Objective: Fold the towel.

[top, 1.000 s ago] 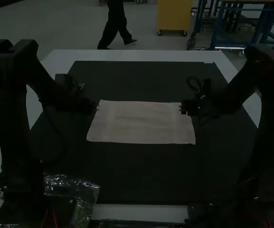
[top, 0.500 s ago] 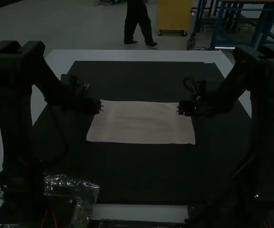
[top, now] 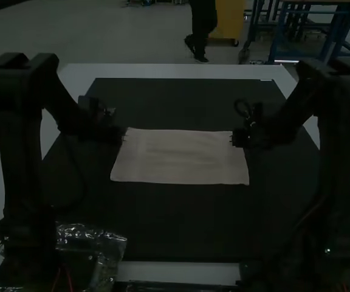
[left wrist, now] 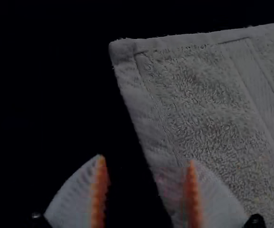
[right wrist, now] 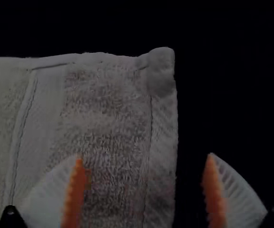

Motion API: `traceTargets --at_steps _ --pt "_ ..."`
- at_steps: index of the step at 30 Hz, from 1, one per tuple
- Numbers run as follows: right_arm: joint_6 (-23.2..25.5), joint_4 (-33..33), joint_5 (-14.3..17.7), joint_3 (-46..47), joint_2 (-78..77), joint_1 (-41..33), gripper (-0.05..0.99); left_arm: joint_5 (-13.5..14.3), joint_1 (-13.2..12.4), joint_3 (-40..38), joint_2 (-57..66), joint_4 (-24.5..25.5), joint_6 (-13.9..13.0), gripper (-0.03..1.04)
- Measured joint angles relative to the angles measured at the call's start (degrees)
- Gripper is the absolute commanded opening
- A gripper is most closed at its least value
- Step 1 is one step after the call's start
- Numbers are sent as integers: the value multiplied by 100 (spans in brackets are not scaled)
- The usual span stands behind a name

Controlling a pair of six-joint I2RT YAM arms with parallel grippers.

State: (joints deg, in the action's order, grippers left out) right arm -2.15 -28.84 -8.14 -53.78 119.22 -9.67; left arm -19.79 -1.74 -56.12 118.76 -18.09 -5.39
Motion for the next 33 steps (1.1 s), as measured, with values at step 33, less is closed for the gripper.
traceTargets --at_steps 33 --pt "46 977 -957 138 -1213 435 -2 -413 -177 175 -1108 986 -83 3"
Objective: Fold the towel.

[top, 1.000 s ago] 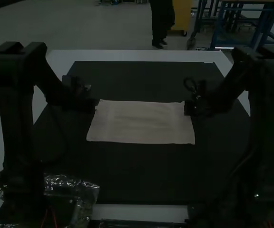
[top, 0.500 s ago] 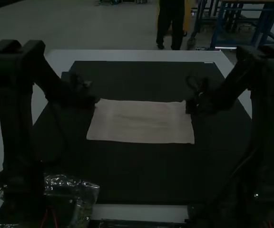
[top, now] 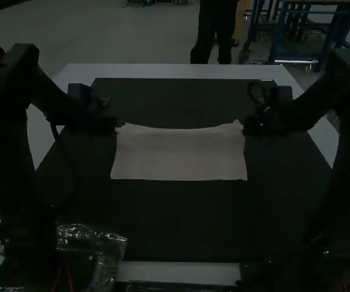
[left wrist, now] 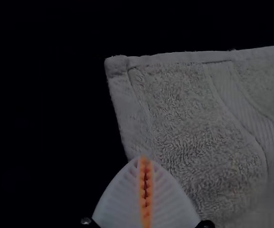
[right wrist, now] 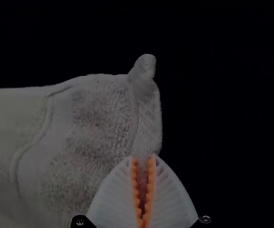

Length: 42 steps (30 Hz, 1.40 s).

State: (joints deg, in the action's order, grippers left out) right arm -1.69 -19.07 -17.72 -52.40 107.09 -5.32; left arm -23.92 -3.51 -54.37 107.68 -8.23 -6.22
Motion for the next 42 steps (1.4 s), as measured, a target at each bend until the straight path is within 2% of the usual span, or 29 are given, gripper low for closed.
traceTargets --at_steps 19,28,42 --pt "-4 907 -433 1193 -1508 22 -2 17 -2 789 -1270 1202 -313 3" --pt "-70 1322 -614 1641 -2094 210 -2 52 -2 1027 -1878 1707 -367 3" --pt "-387 1445 -828 2413 -2280 411 -1 157 -2 1784 -2555 1915 -514 4"
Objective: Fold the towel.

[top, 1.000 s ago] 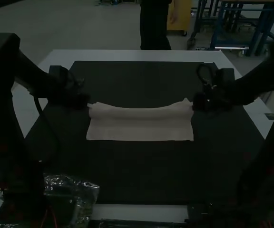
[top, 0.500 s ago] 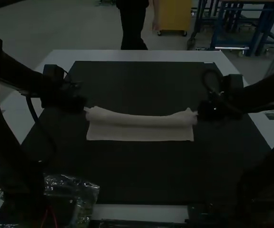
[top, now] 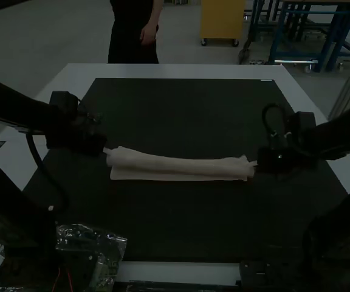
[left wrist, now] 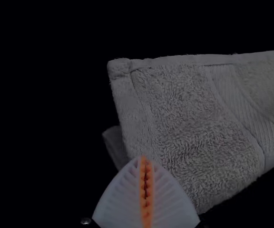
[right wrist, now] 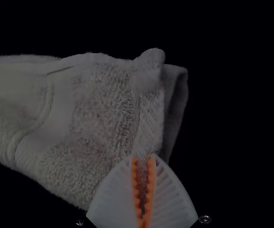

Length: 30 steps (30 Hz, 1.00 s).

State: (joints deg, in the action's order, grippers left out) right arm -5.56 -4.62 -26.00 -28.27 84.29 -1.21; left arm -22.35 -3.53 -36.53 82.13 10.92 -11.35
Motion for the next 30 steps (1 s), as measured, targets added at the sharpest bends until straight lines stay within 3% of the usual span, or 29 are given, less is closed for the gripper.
traceTargets --at_steps 3,6,7,8,9,19,30 --pt "-26 -24 2 46 0 0 30 28 2 127 -46 -4 -96 40" --pt "-50 -57 63 46 0 37 74 138 -22 225 -46 -61 -162 64" --pt "-55 -57 83 48 0 39 82 157 -24 251 -46 -92 -179 70" --pt "-66 -57 94 46 0 44 87 168 -35 269 -46 -120 -181 84" --pt "-90 -57 98 46 0 44 90 181 -44 269 -46 -138 -199 98" --pt "-170 -17 85 -203 0 79 90 168 -612 201 -46 -699 -7 97" --pt "-146 -186 81 -269 343 -299 90 127 -625 44 -46 -793 234 97"
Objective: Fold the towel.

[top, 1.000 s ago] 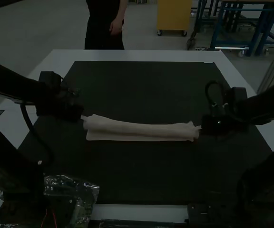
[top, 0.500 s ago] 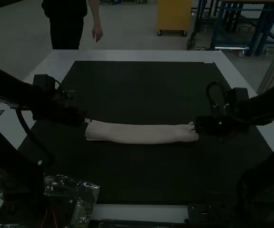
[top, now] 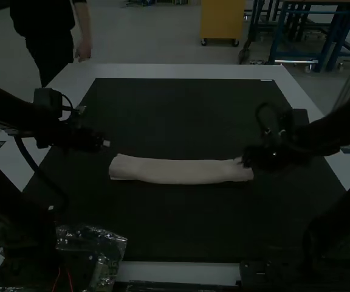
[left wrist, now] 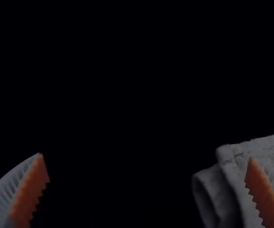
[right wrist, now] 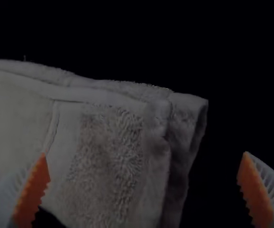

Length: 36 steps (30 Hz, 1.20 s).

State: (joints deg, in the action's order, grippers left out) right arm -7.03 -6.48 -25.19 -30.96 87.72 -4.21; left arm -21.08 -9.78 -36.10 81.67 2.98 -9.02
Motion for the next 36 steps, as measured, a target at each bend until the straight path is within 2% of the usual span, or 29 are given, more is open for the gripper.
traceTargets --at_steps 11,12,13,14,15,17,22,26,31,36 --pt "66 -415 11 -57 560 -212 90 -31 48 0 0 -92 94 97" --pt "74 -452 11 -76 629 -219 90 -39 48 0 0 -96 96 97" --pt "81 -468 11 -105 699 -229 85 -44 48 0 0 -105 98 97" --pt "79 -498 33 -133 761 -243 75 -55 48 0 0 -114 98 97" --pt "83 -503 72 -162 798 -245 56 -63 48 0 0 -114 101 97" --pt "81 -516 98 -188 872 -247 -4 -87 48 0 0 -118 103 97" --pt "111 -549 -24 -186 990 -251 -2 -129 48 0 0 -146 129 97" --pt "103 -514 -223 -186 973 79 -2 -136 46 0 0 -153 138 97" --pt "55 9 -304 -302 584 859 -2 -146 48 0 0 -240 146 97" --pt "-20 372 -402 -516 192 1021 -2 -146 50 0 0 -328 186 97"
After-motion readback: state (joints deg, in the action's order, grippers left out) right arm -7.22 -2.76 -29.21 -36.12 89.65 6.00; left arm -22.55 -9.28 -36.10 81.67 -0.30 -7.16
